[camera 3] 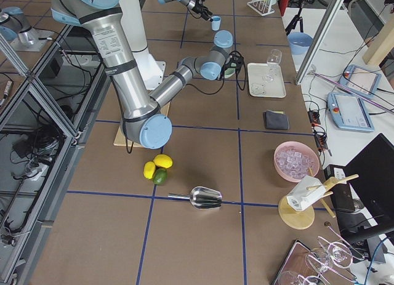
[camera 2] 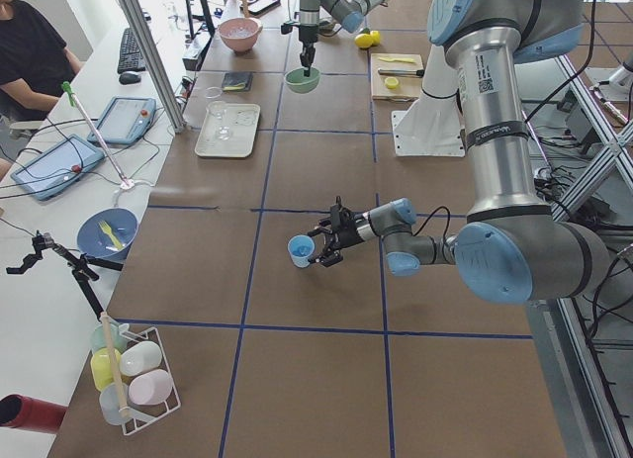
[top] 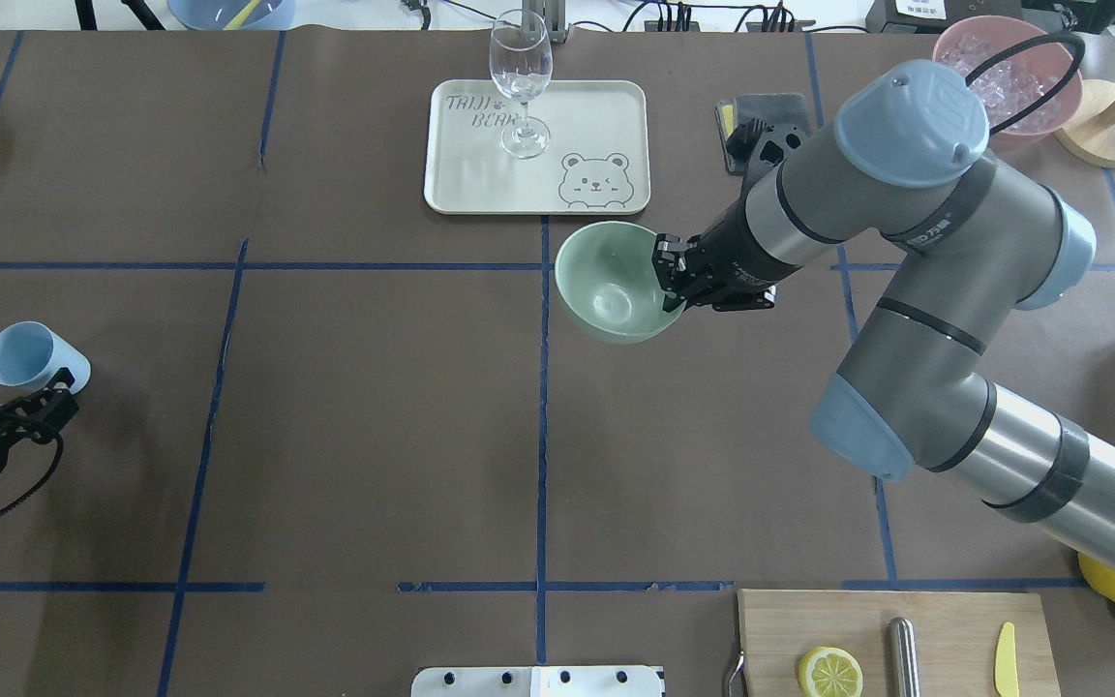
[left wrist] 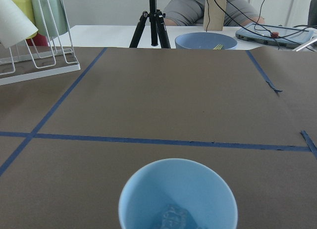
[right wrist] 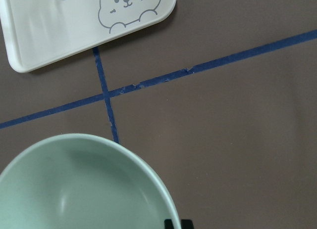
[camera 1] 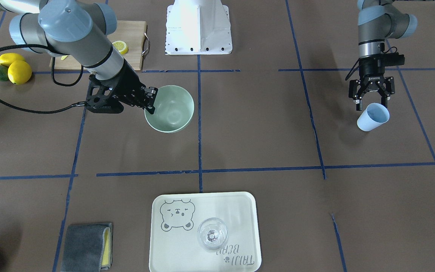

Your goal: Pour ice into bowl

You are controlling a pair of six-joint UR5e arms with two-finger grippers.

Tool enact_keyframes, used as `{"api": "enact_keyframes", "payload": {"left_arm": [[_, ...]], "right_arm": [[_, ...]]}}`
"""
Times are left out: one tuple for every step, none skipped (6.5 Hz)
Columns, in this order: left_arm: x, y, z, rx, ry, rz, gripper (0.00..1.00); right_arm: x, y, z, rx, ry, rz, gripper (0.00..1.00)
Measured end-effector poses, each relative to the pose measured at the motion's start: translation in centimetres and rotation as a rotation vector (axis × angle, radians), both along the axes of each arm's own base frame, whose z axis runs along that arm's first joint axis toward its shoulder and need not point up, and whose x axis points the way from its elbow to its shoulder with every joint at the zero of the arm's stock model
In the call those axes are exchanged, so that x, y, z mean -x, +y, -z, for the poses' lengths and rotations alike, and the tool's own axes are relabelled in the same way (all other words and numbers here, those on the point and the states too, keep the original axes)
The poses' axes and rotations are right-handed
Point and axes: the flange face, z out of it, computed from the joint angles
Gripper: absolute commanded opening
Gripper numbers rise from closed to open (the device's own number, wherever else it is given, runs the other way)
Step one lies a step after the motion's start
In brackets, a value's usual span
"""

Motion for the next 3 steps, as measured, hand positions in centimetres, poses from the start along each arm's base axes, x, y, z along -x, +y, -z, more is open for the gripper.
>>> {"api": "enact_keyframes", "payload": {"left_arm": [[-1.4, -0.6, -0.9, -0.020, -0.016, 0.029, 1.00], [-2.2, -1.0, -1.6, -0.032, -0.030, 0.049, 1.00], [-2.5, -1.1, -2.1, -0.037, -0.040, 0.057, 1.00]], "right_arm": [[0.6, 0.3, 0.4, -0.005, 0.001, 0.000, 0.00], [1.0, 0.6, 0.6, -0.008, 0.003, 0.002, 0.00], [1.5, 0.9, 0.8, -0.014, 0.004, 0.002, 0.00]]}}
